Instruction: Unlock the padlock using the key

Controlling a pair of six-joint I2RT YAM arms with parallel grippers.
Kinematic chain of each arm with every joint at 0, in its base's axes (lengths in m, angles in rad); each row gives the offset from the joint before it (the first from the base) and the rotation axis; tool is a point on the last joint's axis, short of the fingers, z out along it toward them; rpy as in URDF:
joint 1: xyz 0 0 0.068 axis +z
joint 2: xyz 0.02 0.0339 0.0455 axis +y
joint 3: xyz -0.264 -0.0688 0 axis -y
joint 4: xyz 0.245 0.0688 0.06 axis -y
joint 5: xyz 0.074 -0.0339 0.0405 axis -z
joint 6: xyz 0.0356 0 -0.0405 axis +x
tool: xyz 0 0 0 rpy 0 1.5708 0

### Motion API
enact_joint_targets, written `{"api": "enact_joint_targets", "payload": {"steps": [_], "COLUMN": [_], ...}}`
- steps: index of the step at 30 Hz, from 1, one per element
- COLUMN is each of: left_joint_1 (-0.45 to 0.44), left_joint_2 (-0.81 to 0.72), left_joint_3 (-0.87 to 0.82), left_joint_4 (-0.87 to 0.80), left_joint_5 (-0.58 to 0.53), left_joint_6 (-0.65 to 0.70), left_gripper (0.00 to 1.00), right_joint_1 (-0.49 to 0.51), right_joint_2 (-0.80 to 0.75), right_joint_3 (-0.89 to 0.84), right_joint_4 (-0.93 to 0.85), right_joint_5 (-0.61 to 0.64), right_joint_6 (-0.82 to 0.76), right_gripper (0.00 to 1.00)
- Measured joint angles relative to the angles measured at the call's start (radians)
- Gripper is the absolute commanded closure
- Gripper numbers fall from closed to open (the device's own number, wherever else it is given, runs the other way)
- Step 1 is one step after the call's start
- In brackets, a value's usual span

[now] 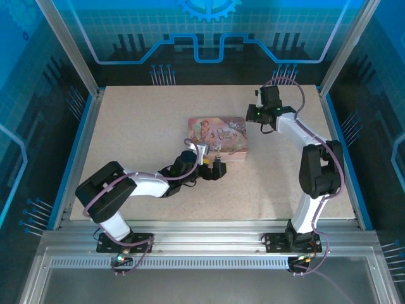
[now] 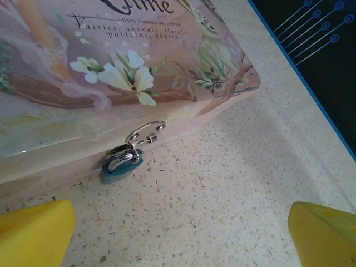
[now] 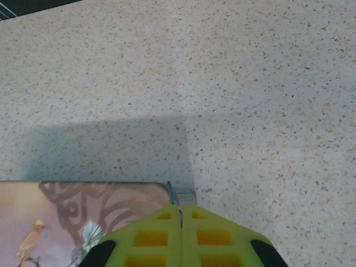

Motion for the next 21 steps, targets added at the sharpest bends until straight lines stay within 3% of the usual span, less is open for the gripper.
{"api": "enact_joint_targets", "payload": {"steps": [17, 21], "left_joint_1": [-0.003, -0.003], "left_joint_2": [0.149, 0.169], "left_joint_3": [0.059, 0.081], "left_joint_4": [0.108, 0.108], "left_joint_5": [0.0, 0.0], "left_joint_6": [0.018, 0.03], "left_gripper": [0.01, 0.05], "right_joint_1": [-0.004, 0.001], "right_joint_2": [0.228, 0.239], "right_joint_3": [0.221, 0.234], "right_joint_4": [-0.067, -0.072], "right_joint_5": [-0.045, -0.058], "right_joint_6": [-0.005, -0.012], "right_gripper": [1.0, 1.0]}}
